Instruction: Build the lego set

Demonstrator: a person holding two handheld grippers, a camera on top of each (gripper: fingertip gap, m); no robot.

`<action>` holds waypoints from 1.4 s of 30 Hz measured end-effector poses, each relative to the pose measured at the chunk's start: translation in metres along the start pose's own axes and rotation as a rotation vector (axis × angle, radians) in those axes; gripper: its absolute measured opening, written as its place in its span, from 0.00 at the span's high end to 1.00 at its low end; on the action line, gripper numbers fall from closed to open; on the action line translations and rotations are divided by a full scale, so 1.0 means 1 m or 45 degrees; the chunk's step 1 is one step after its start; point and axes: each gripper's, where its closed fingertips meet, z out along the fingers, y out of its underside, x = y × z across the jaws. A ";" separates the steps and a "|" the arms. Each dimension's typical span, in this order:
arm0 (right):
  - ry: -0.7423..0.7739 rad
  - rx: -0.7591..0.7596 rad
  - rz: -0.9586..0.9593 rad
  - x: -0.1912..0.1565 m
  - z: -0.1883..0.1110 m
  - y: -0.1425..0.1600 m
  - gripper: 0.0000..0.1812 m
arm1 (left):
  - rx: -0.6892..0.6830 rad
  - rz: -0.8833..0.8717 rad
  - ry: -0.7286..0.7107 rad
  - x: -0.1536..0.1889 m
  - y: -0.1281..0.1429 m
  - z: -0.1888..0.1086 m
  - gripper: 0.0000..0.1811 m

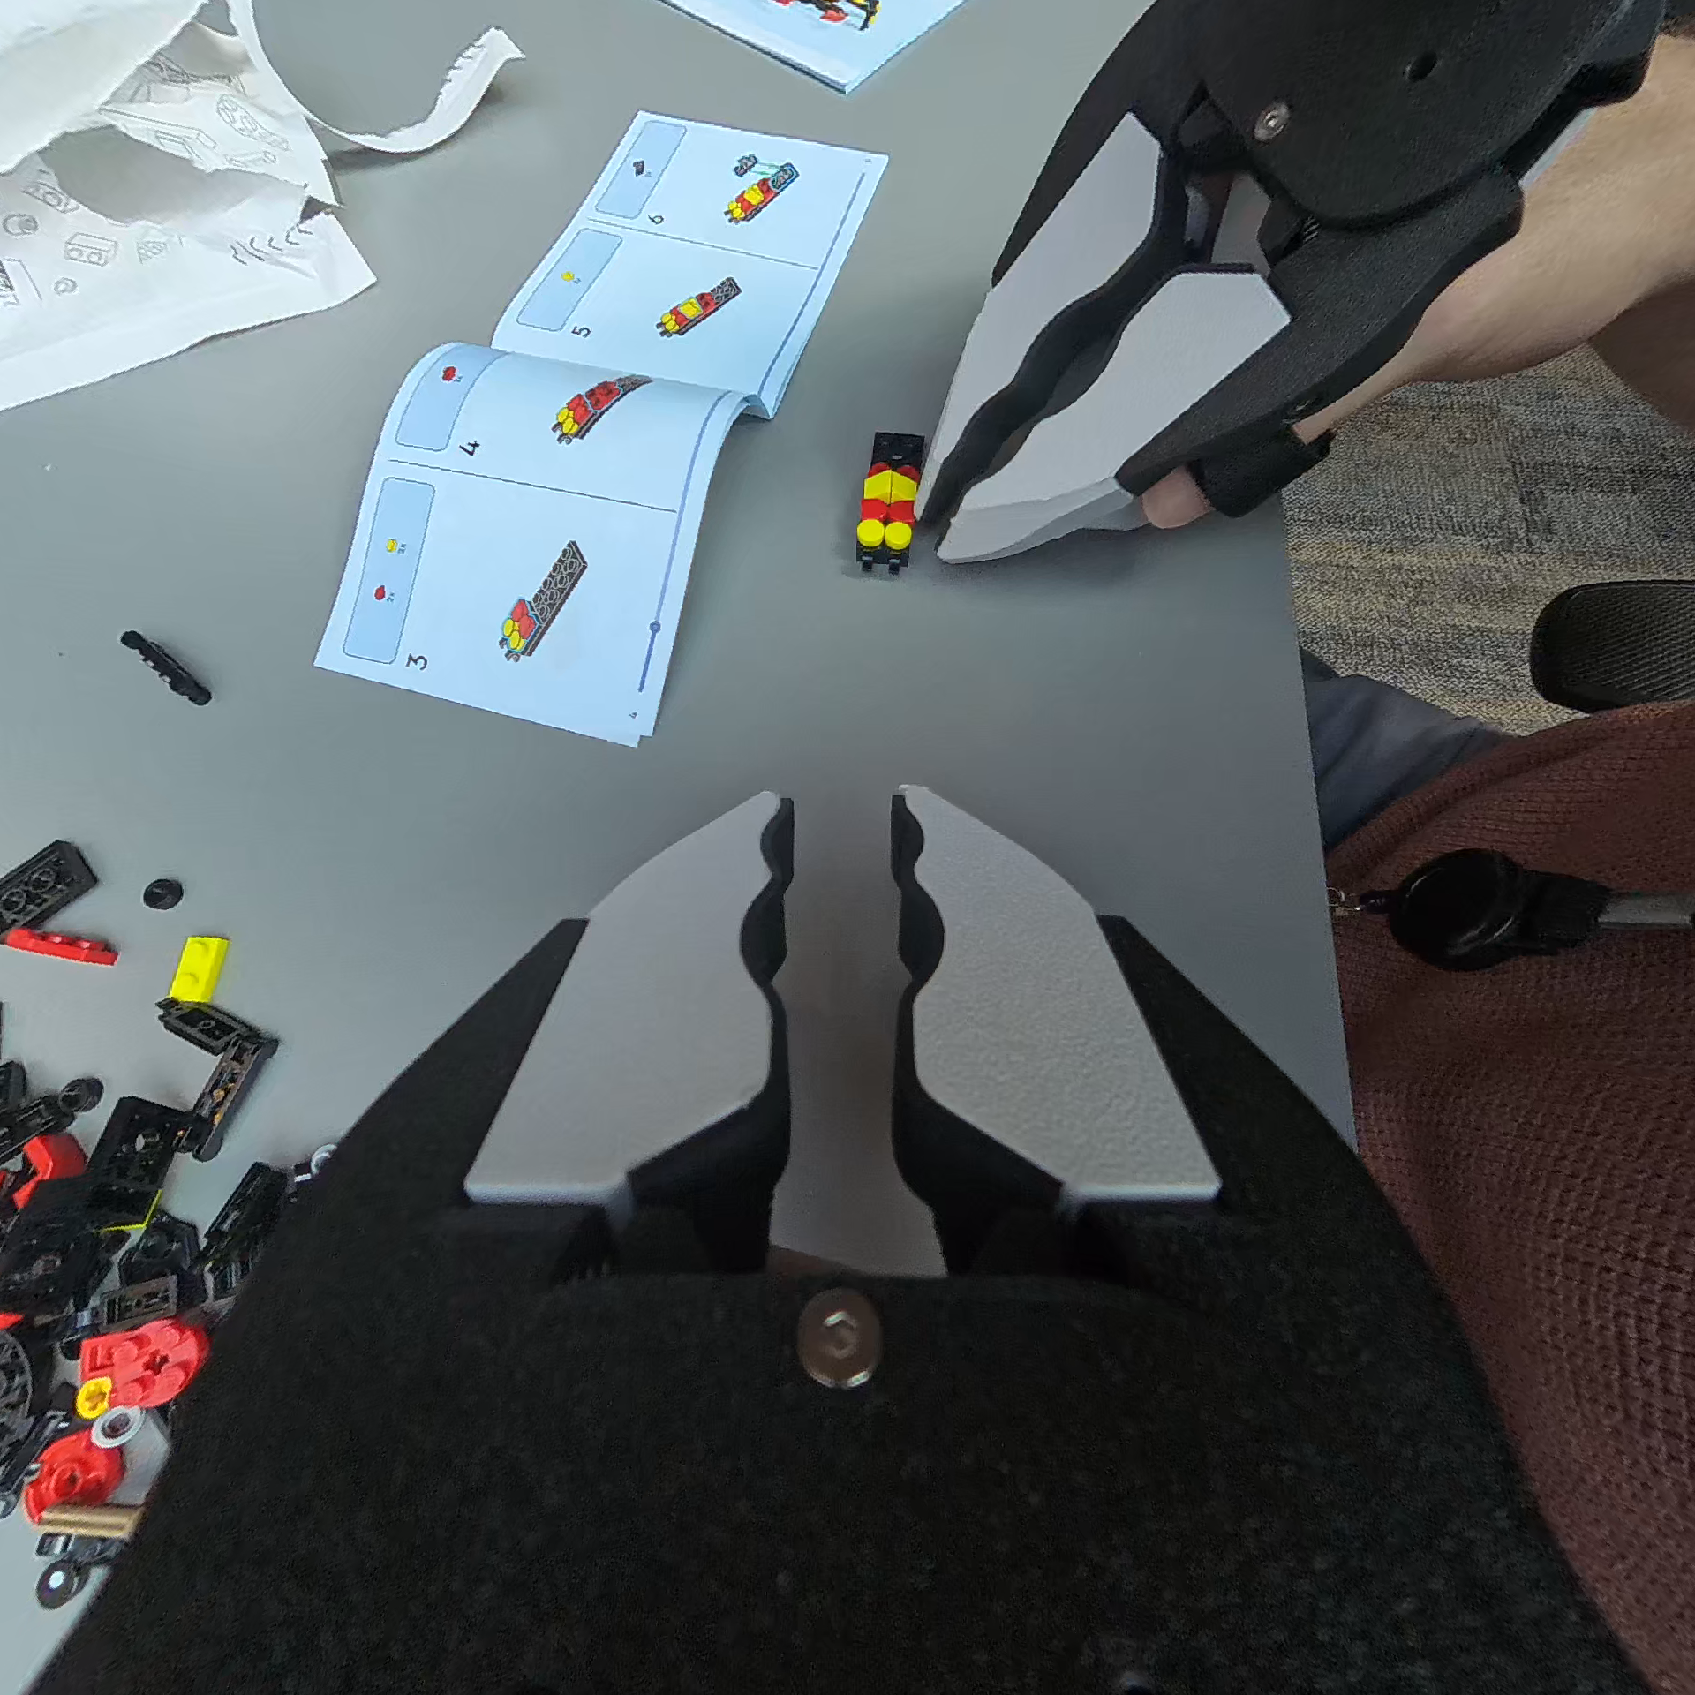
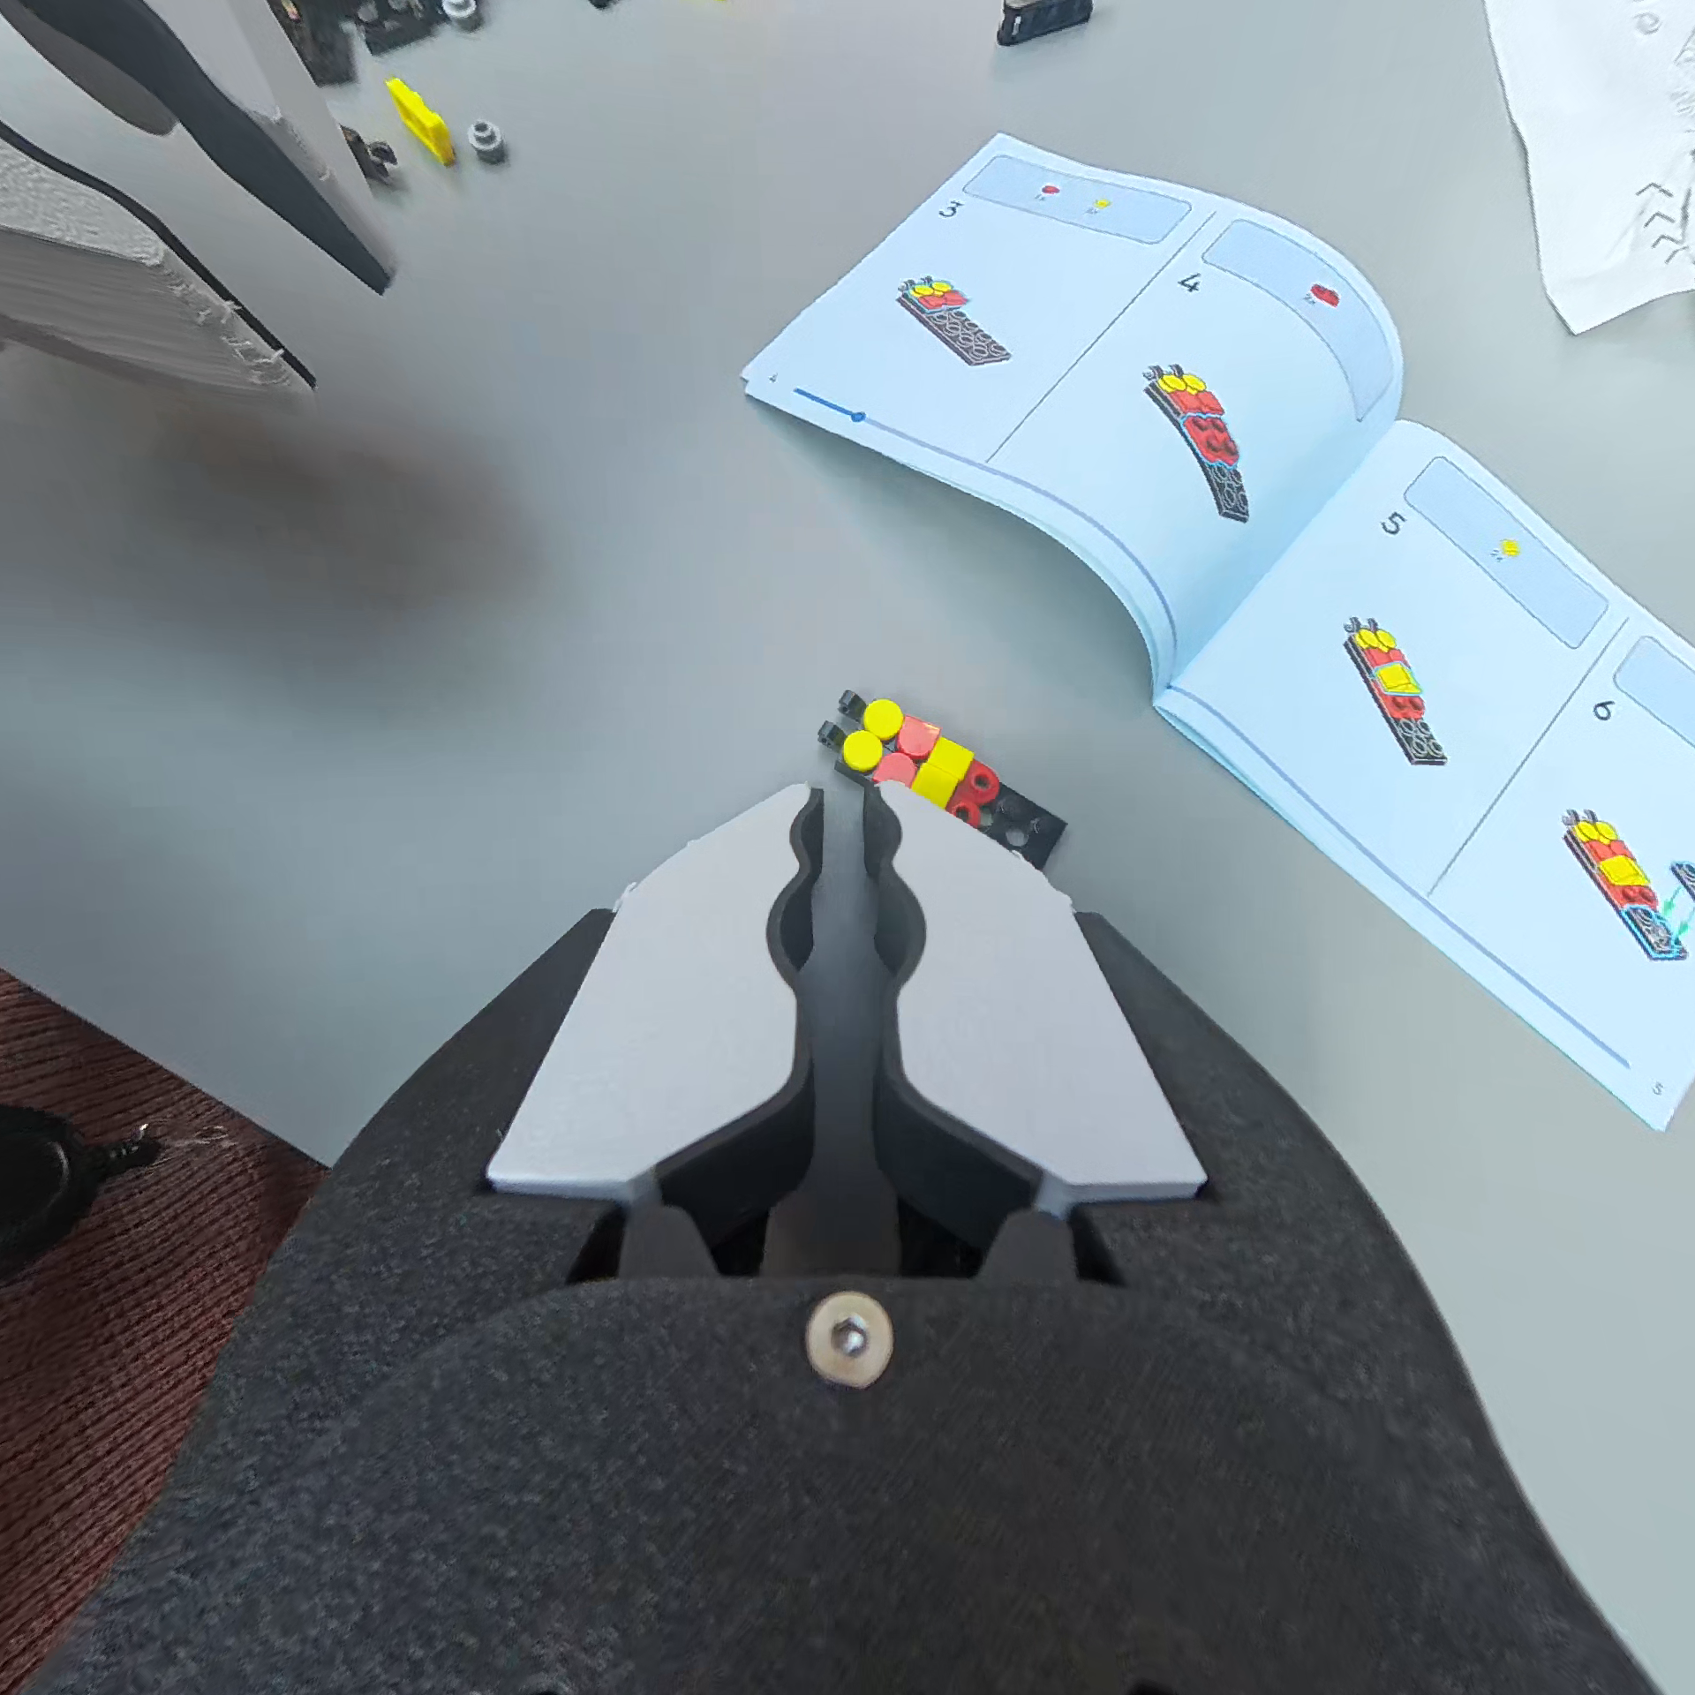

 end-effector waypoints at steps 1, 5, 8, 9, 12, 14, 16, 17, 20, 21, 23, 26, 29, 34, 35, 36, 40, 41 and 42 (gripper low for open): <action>-0.004 0.008 0.005 0.000 0.000 -0.002 0.96 | 0.004 -0.006 -0.003 -0.002 0.001 -0.003 0.89; -0.119 0.097 0.041 -0.013 -0.022 -0.018 0.95 | 0.028 -0.038 -0.076 -0.018 0.007 -0.023 0.89; -0.202 0.337 0.011 -0.024 -0.050 -0.057 0.95 | 0.093 -0.114 -0.218 -0.039 0.016 -0.056 0.89; -0.222 0.392 -0.012 -0.027 -0.054 -0.070 0.95 | 0.110 -0.161 -0.269 -0.047 0.023 -0.069 0.89; -0.292 0.503 -0.115 -0.038 -0.046 -0.106 0.94 | 0.168 -0.257 -0.415 -0.061 0.053 -0.113 0.89; -0.357 0.512 -0.172 -0.048 -0.031 -0.125 0.92 | 0.225 -0.314 -0.470 -0.064 0.073 -0.139 0.91; -0.401 0.535 -0.213 -0.057 -0.018 -0.142 0.92 | 0.284 -0.419 -0.503 -0.069 0.087 -0.159 0.93; -0.427 0.542 -0.228 -0.061 -0.013 -0.148 0.92 | 0.308 -0.443 -0.535 -0.073 0.091 -0.167 0.94; -0.439 0.557 -0.279 -0.068 0.002 -0.161 0.93 | 0.294 -0.433 -0.637 -0.084 0.103 -0.180 0.94; -0.428 0.564 -0.307 -0.069 0.006 -0.164 0.94 | 0.280 -0.412 -0.676 -0.088 0.107 -0.183 0.94; -0.392 0.567 -0.368 -0.070 0.014 -0.169 0.97 | 0.269 -0.354 -0.737 -0.094 0.110 -0.188 0.95; -0.424 0.409 -0.456 -0.077 0.031 -0.155 0.98 | 0.246 -0.282 -0.748 -0.101 0.113 -0.189 0.95; -0.497 0.237 -0.487 -0.091 0.049 -0.133 0.98 | 0.204 -0.233 -0.688 -0.109 0.118 -0.181 0.95; -0.485 0.101 -0.590 -0.109 0.080 -0.120 0.97 | 0.169 -0.168 -0.601 -0.121 0.122 -0.172 0.94; -0.504 0.092 -0.620 -0.114 0.083 -0.119 0.96 | 0.170 -0.156 -0.610 -0.124 0.122 -0.173 0.94; -0.518 0.085 -0.635 -0.118 0.084 -0.119 0.95 | 0.179 -0.146 -0.619 -0.125 0.122 -0.175 0.94; -0.517 0.077 -0.649 -0.122 0.089 -0.128 0.92 | 0.170 -0.162 -0.583 -0.127 0.130 -0.174 0.94; -0.520 0.060 -0.645 -0.121 0.092 -0.128 0.92 | 0.155 -0.167 -0.575 -0.128 0.133 -0.174 0.94; -0.521 0.060 -0.647 -0.122 0.095 -0.129 0.92 | 0.140 -0.163 -0.570 -0.130 0.135 -0.173 0.94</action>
